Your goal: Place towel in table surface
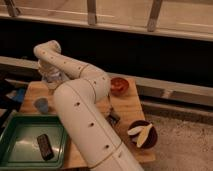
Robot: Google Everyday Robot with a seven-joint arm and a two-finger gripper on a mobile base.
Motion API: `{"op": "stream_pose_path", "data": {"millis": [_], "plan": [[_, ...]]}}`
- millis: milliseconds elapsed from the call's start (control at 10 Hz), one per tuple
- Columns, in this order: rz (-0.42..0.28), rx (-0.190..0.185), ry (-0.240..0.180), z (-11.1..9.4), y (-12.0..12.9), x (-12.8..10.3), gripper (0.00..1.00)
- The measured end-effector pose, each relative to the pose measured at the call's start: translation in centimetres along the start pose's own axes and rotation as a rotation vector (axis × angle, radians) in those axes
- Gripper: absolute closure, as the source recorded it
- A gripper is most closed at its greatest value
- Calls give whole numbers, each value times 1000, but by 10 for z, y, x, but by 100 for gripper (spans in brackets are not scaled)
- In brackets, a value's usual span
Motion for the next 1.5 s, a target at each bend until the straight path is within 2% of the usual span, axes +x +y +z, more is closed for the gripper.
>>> {"op": "stream_pose_path", "data": {"millis": [200, 400, 600, 900, 1100, 1500], "plan": [[-20, -20, -26, -11, 12, -2, 86], [-54, -82, -77, -45, 32, -10, 86], [-111, -128, -126, -81, 56, -13, 86], [-166, -171, -194, -127, 67, -8, 86], [-172, -169, -227, -153, 52, 4, 86], [-107, -116, -283, -198, -3, 33, 86]]}}
